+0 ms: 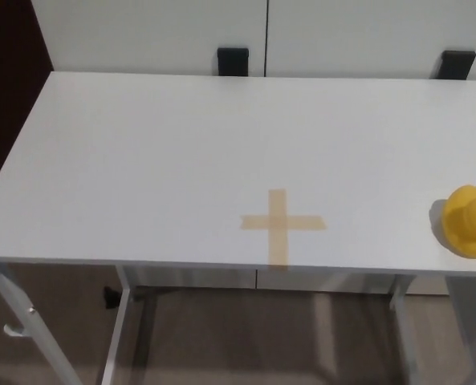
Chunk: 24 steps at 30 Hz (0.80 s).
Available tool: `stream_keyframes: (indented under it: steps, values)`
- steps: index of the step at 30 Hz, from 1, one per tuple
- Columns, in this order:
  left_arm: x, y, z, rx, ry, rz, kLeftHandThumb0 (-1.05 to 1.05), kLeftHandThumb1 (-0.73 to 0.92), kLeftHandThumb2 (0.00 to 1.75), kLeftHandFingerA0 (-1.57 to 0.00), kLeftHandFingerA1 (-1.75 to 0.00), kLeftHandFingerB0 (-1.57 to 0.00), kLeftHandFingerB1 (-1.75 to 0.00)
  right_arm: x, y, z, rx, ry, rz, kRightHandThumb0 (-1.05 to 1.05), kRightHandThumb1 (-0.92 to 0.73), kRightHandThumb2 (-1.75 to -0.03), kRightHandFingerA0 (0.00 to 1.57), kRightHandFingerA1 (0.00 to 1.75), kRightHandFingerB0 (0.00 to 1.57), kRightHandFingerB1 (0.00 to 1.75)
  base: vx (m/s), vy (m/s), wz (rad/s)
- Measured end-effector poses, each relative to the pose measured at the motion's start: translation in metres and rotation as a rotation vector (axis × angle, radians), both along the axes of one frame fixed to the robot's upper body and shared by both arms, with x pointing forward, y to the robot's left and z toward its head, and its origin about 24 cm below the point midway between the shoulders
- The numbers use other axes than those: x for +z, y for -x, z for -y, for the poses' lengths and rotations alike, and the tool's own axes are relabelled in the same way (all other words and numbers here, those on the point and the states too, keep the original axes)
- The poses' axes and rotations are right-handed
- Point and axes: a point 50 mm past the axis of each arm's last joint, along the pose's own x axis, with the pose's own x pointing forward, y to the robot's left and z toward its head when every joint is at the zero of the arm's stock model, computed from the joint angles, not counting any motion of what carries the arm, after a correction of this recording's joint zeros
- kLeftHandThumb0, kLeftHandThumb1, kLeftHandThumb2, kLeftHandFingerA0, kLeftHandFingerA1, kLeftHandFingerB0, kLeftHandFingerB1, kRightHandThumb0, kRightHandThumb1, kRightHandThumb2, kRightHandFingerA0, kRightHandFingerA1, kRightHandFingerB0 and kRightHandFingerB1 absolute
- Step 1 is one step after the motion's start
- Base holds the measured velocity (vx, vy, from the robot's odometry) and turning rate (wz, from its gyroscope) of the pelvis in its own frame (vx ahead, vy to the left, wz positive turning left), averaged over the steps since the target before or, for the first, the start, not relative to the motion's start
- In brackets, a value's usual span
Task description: The robot uses its right hand to push the yellow duck toy to the center of the white desk.
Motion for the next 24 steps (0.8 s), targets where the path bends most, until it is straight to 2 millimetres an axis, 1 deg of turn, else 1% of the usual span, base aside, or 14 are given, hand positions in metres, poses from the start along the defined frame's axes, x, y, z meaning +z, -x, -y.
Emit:
stream_keyframes:
  steps: [1,2,7,8,9,10,11,12,13,16,17,20,22,24]
  values:
    - [0.0,0.0,0.0,0.0,0.0,0.0,-0.11,0.59,0.85,-0.84,-0.82,-0.85,-0.86,0.0,0.0,0.0,0.0,0.0,0.0,-0.81,-0.92,-0.7,0.15,0.4,0.09,0.31,0.0,0.0,0.0]
    - [0.0,-0.001,0.0,-0.003,0.0,0.0,-0.11,0.58,0.86,-0.85,-0.84,-0.86,-0.88,0.015,-0.015,-0.007,0.031,0.009,0.049,-0.79,-0.75,-1.09,0.09,0.47,0.04,0.35,0.0,0.0,0.0]
    - [0.0,0.0,-0.001,-0.004,-0.003,-0.001,-0.1,0.57,0.89,-0.89,-0.88,-0.88,-0.9,0.048,-0.063,-0.045,0.169,0.016,0.161,-0.78,-0.78,-1.1,0.1,0.47,0.01,0.34,0.0,-0.001,0.02]
    - [0.001,0.0,-0.001,-0.002,-0.004,-0.002,-0.1,0.49,1.03,-0.88,-0.91,-0.89,-0.93,0.049,-0.072,-0.055,0.196,0.004,0.171,-0.72,-0.79,-1.06,0.07,0.45,0.06,0.41,0.0,0.0,0.0]
    - [0.001,0.0,-0.001,-0.002,-0.004,-0.002,-0.1,0.49,1.03,-0.88,-0.91,-0.89,-0.93,0.049,-0.075,-0.058,0.204,0.001,0.172,-0.72,-0.79,-1.06,0.07,0.45,0.06,0.41,0.0,0.0,0.0]
    - [0.001,0.001,-0.002,-0.001,-0.005,-0.002,-0.11,0.49,1.03,-0.88,-0.91,-0.89,-0.93,0.048,-0.079,-0.064,0.217,-0.008,0.171,-0.34,-0.59,-1.16,0.0,0.5,0.0,0.49,0.0,0.0,0.0]
    - [0.002,0.002,-0.003,0.001,-0.009,-0.003,-0.13,0.56,0.87,-0.88,-0.89,-0.9,-0.94,0.043,-0.09,-0.078,0.249,-0.031,0.162,-0.34,-0.6,-1.16,0.0,0.5,0.0,0.5,-0.01,-0.009,0.09]
    - [0.002,0.002,-0.004,0.001,-0.01,-0.002,-0.13,0.56,0.87,-0.88,-0.89,-0.9,-0.94,0.04,-0.094,-0.083,0.259,-0.039,0.156,-0.34,-0.6,-1.16,0.0,0.5,0.0,0.5,-0.02,-0.01,0.08]
    - [0.002,0.003,-0.004,0.002,-0.012,-0.004,-0.1,0.56,0.92,-0.87,-0.87,-0.89,-0.91,0.038,-0.096,-0.087,0.269,-0.046,0.149,-0.71,-0.92,-0.69,0.17,0.38,0.13,0.32,-0.02,-0.01,0.06]
    - [0.002,0.006,-0.005,0.004,-0.013,-0.01,-0.1,0.55,0.94,-0.87,-0.87,-0.89,-0.91,0.031,-0.103,-0.099,0.291,-0.062,0.13,-0.69,-0.92,-0.71,0.19,0.38,0.16,0.34,0.0,0.0,0.0]
    - [0.002,0.006,-0.005,0.004,-0.013,-0.01,-0.1,0.54,0.9,-0.84,-0.86,-0.89,-0.92,0.028,-0.105,-0.102,0.297,-0.07,0.122,-0.71,-0.92,-0.76,0.21,0.41,0.25,0.38,0.0,0.0,0.0]
    - [0.002,0.006,-0.005,0.004,-0.013,-0.01,-0.11,0.56,0.88,-0.85,-0.86,-0.89,-0.91,0.014,-0.11,-0.114,0.308,-0.088,0.076,-0.73,-0.92,-0.73,0.22,0.41,0.16,0.34,0.0,0.0,0.0]
    - [0.002,0.006,-0.005,0.003,-0.013,-0.009,-0.1,0.55,0.92,-0.86,-0.86,-0.91,-0.92,0.012,-0.111,-0.115,0.31,-0.088,0.07,-0.75,-0.92,-0.74,0.23,0.4,0.16,0.34,0.0,0.0,0.0]
    - [0.002,0.006,-0.005,0.003,-0.013,-0.009,-0.1,0.55,0.92,-0.86,-0.86,-0.91,-0.92,0.002,-0.114,-0.124,0.324,-0.085,0.022,-0.75,-0.92,-0.74,0.23,0.4,0.16,0.34,0.0,0.0,0.0]
